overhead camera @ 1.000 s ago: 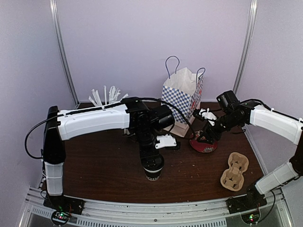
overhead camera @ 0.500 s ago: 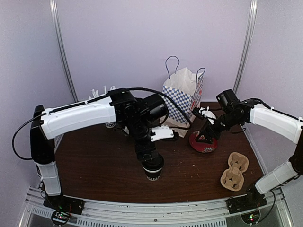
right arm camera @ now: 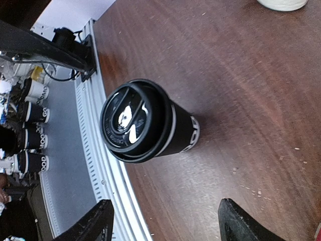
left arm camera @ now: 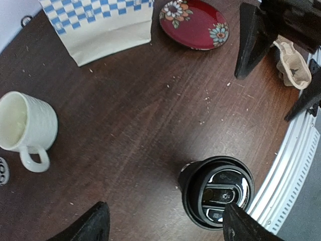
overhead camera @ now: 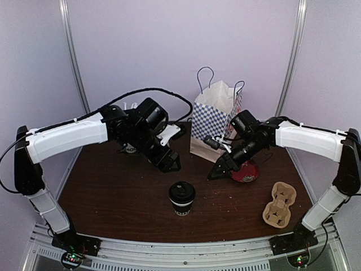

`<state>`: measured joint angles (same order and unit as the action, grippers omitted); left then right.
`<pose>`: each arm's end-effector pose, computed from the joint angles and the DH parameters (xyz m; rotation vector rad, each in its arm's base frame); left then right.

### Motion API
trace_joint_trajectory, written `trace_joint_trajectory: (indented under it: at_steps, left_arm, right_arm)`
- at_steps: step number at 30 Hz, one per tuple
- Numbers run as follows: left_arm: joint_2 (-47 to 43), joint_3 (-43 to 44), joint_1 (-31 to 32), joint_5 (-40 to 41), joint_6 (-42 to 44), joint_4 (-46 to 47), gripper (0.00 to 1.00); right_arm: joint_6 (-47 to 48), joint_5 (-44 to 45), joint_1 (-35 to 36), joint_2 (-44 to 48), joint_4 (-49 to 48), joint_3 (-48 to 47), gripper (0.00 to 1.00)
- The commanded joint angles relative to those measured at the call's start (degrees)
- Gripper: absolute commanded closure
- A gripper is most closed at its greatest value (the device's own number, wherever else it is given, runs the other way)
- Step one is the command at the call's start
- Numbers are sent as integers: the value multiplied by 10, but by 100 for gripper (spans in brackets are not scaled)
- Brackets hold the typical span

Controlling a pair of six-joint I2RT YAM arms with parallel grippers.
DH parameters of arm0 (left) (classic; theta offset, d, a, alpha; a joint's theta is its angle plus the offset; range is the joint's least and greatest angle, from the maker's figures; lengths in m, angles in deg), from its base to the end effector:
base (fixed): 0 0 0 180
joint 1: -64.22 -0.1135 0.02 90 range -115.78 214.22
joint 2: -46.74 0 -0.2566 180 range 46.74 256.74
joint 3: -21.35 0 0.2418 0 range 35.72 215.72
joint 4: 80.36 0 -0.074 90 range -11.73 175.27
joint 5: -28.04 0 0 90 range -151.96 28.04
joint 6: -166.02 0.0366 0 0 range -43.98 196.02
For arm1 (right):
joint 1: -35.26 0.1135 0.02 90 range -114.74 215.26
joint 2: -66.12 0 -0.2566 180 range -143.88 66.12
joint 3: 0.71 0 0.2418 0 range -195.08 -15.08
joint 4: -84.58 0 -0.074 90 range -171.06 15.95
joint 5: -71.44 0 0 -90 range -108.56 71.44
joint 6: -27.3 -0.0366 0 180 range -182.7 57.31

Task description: Pack the takeout coffee

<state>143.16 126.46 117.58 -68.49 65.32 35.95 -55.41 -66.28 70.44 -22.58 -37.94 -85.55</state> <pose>0.2061 -0.2841 0.3146 0.9990 2.4285 -0.5660 0.2318 0.1966 0.2672 -1.2069 2.3006 1.2671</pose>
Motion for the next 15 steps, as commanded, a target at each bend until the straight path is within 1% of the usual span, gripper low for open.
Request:
trace_joint_trajectory:
  at_steps: [1, 2, 4, 7, 15]
  left_arm:
    - [-19, -78, 5, -68, -126, 148, 19]
    - [-22, -97, 3, -69, -144, 165, 19]
    - [-26, -126, 2, -67, -172, 194, 19]
    - [-27, -149, 0, -66, -187, 207, 18]
    - [-35, -195, -1, -85, -201, 221, 22]
  right_arm:
    - [-73, -50, 30, -35, -17, 6, 23]
    - [-89, -53, 33, -49, -18, 3, 22]
    - [-92, -62, 38, -76, -11, -9, 22]
    - [-97, -78, 41, -107, -8, -23, 20]
    - [-108, -108, 56, -139, -28, -30, 30]
